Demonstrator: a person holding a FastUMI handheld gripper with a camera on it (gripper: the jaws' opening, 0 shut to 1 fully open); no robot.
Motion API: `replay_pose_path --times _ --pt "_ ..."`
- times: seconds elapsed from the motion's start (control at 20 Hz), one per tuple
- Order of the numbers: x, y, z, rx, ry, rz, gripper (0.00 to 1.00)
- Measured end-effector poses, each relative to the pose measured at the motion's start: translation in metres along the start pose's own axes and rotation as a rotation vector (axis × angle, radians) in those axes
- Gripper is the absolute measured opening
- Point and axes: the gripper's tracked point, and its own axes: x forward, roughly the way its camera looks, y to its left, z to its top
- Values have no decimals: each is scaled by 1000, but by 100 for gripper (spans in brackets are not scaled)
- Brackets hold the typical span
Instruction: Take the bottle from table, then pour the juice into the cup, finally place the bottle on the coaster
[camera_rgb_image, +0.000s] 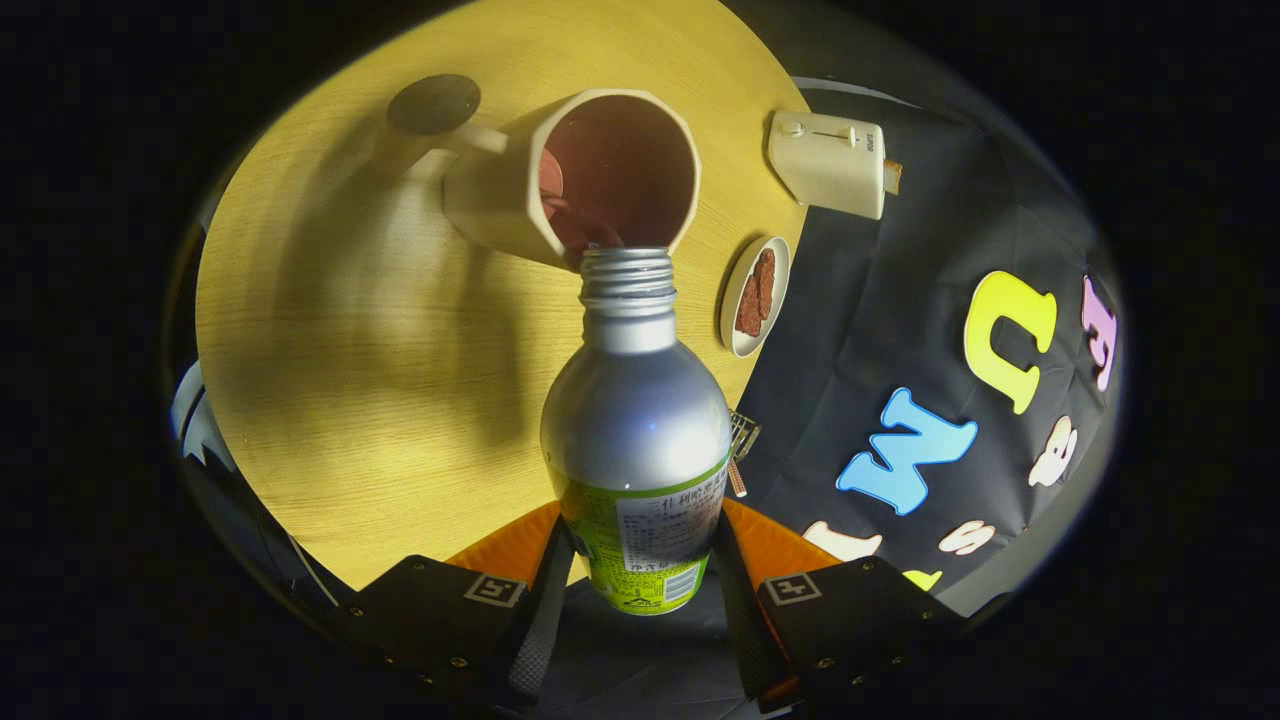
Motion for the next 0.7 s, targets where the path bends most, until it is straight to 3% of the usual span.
replay_pose_path --times 0.7 --pt "-2 -8 -2 -50 21 5 72"
